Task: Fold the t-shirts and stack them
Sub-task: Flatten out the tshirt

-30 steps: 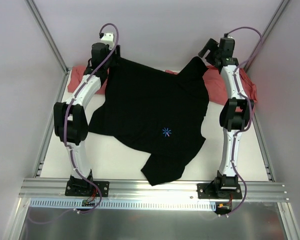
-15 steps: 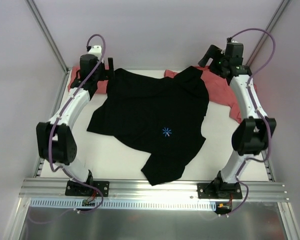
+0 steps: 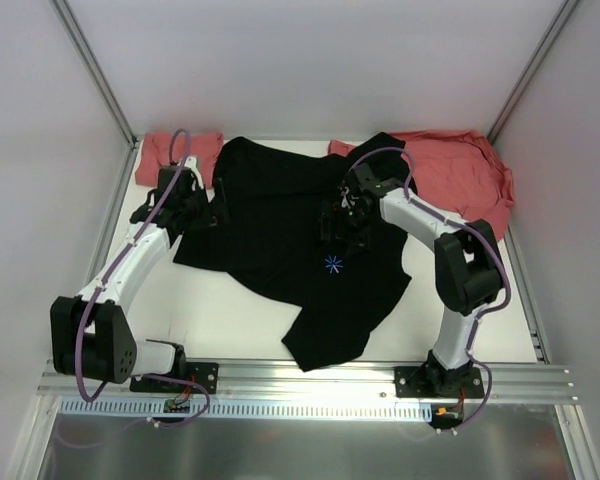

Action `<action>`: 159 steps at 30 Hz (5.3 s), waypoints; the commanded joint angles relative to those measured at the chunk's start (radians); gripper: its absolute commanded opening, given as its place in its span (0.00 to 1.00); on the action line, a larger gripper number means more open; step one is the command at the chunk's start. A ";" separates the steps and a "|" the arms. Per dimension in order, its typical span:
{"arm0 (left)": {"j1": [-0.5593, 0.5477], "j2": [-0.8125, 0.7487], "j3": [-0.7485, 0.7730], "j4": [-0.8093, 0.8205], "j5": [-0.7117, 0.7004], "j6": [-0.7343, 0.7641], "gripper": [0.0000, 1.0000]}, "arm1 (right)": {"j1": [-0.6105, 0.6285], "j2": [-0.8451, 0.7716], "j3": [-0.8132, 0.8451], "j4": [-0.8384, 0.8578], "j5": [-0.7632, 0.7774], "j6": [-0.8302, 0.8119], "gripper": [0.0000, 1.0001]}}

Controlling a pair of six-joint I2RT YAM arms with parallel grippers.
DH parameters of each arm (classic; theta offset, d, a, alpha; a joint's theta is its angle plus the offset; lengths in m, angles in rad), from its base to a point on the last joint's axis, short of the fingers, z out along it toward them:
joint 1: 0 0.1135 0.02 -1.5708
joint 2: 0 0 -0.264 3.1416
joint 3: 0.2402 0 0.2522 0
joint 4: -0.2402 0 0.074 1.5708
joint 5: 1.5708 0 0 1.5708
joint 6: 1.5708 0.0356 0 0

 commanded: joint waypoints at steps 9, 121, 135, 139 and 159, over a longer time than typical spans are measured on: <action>-0.012 0.401 0.210 -0.336 -0.175 -0.053 0.99 | 0.013 -0.216 0.023 -0.075 0.044 0.006 0.99; 0.068 0.932 0.881 -0.192 -0.218 0.111 0.27 | -0.459 0.170 0.773 -0.101 -0.147 0.086 1.00; 0.076 0.875 0.983 -0.163 -0.407 0.137 0.00 | -0.464 0.169 0.769 -0.103 -0.166 0.077 0.99; 0.091 0.833 1.056 -0.086 -0.494 0.201 0.00 | -0.466 0.175 0.767 -0.093 -0.181 0.086 1.00; 0.096 0.783 0.995 0.042 -0.706 0.294 0.99 | -0.464 0.193 0.773 -0.129 -0.143 0.040 1.00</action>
